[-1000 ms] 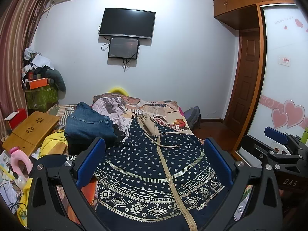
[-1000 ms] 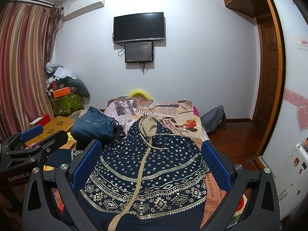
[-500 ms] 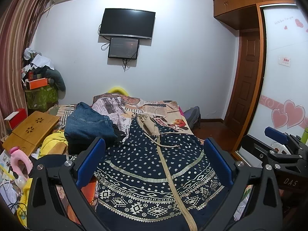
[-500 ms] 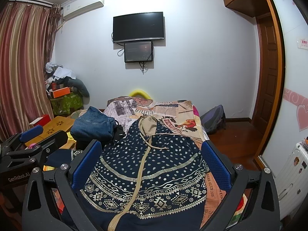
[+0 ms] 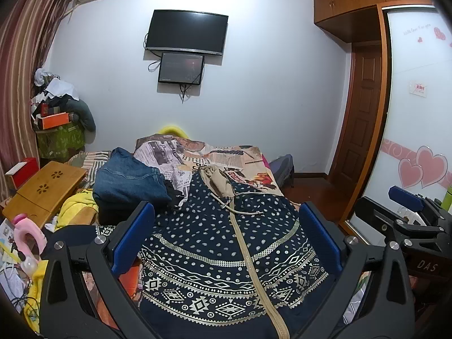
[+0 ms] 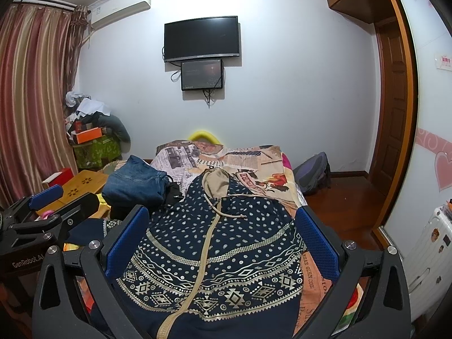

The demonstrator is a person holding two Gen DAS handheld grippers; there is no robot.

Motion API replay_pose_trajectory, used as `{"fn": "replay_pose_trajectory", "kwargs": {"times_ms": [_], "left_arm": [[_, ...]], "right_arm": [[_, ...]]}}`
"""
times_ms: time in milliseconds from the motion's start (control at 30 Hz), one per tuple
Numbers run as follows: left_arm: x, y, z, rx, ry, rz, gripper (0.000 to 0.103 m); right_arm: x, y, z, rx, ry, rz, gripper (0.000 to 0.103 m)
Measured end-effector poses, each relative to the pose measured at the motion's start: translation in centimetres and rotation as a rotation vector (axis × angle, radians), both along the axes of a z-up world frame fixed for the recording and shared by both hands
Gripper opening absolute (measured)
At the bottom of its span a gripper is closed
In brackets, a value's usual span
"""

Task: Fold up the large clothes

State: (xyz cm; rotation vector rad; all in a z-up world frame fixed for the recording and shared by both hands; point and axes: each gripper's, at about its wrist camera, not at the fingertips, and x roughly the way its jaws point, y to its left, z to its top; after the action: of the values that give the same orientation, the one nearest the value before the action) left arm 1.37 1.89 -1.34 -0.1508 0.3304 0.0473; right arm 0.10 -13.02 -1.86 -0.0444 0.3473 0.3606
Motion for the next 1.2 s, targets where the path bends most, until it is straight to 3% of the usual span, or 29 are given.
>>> {"fn": "replay_pose_trajectory", "kwargs": {"times_ms": [367,533,700,867,1200], "left_arm": [[1.8,2.3,-0.3,0.004,0.008,0.058,0.102],[3.2,6.5,-0.4,-0.003,0.010,0.155,0.102],[4.5,12.0,-1.3,0.021,0.038,0.314,0.102],[5.4,18.3,-4.1,-0.013,0.091,0.542,0.102],[6.4,30.4,-13.9,-0.258,0.369,0.683,0.102]], "right_arm": [[2.0,0.4,-0.2,-0.010,0.015,-0.013,0.103],[4.1,0.5,-0.2,-0.026,0.012,-0.039,0.103],[6.7,0.5,-0.5,-0.035,0.020,-0.074,0.103],[10.0,1.0,-1.5,-0.057,0.049,-0.104,0.103],[15.3,3.0,-5.0,-0.090,0.199,-0.080,0.103]]}}
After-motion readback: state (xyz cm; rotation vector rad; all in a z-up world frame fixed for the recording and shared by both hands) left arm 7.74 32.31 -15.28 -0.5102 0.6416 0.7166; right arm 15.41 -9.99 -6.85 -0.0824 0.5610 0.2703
